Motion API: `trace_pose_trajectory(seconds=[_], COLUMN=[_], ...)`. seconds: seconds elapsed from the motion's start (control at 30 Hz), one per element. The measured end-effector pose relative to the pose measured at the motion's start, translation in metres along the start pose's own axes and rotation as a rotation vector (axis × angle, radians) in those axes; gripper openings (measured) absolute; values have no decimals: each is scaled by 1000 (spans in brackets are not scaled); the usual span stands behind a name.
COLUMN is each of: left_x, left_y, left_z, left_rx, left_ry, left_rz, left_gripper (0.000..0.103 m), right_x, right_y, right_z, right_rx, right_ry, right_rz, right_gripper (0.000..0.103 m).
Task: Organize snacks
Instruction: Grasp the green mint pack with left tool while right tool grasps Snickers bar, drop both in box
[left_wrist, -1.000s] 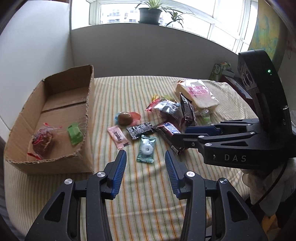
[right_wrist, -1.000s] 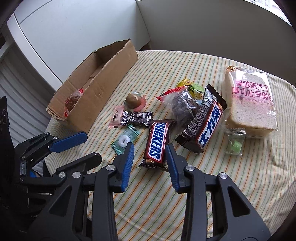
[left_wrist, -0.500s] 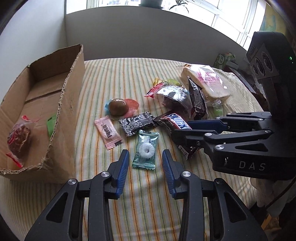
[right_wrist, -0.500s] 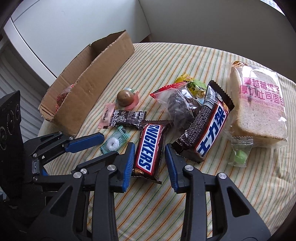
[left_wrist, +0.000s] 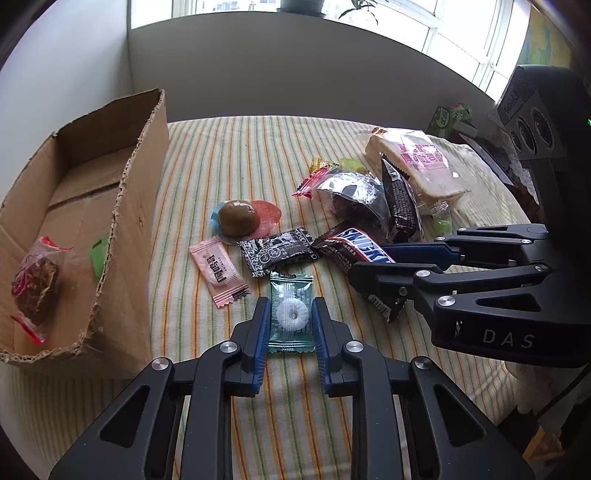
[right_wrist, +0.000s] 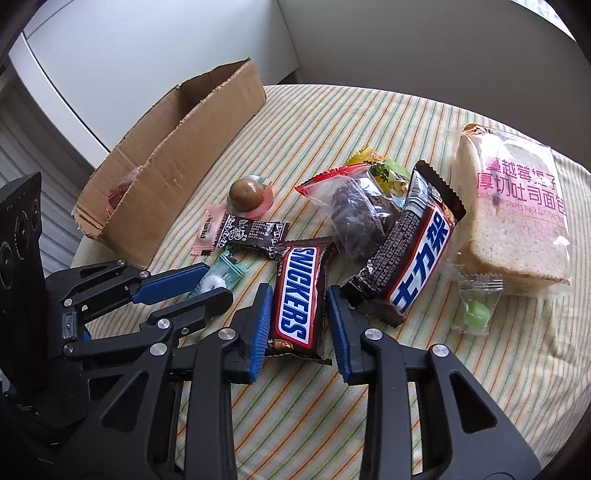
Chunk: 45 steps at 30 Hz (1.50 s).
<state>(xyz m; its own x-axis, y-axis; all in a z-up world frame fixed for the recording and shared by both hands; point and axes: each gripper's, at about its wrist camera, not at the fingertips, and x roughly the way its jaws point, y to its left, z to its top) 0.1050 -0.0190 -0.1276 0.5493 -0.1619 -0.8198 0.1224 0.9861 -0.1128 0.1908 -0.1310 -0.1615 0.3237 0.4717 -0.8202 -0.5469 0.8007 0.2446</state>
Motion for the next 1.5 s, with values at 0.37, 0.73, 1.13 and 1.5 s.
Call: trace_pose_trajectory(seconds=[0.37, 0.73, 1.13, 1.5], left_x=[-19, -56, -93, -108], left_y=[-4, 6, 63, 122], left_z=[-8, -3, 8, 11], left_rx=[-17, -28, -123, -194], left_ry=[-22, -110, -212, -244], left_rz=[-38, -56, 28, 116], left_gripper=[20, 20, 20, 20], right_x=[-25, -63, -84, -57], right_y=[-4, 4, 40, 82], right_z=[-15, -9, 40, 92], right_rx=[42, 41, -59, -142], right_ry=[-30, -108, -174, -173], right_rz=[4, -1, 13, 51], right_gripper=[31, 31, 31, 31])
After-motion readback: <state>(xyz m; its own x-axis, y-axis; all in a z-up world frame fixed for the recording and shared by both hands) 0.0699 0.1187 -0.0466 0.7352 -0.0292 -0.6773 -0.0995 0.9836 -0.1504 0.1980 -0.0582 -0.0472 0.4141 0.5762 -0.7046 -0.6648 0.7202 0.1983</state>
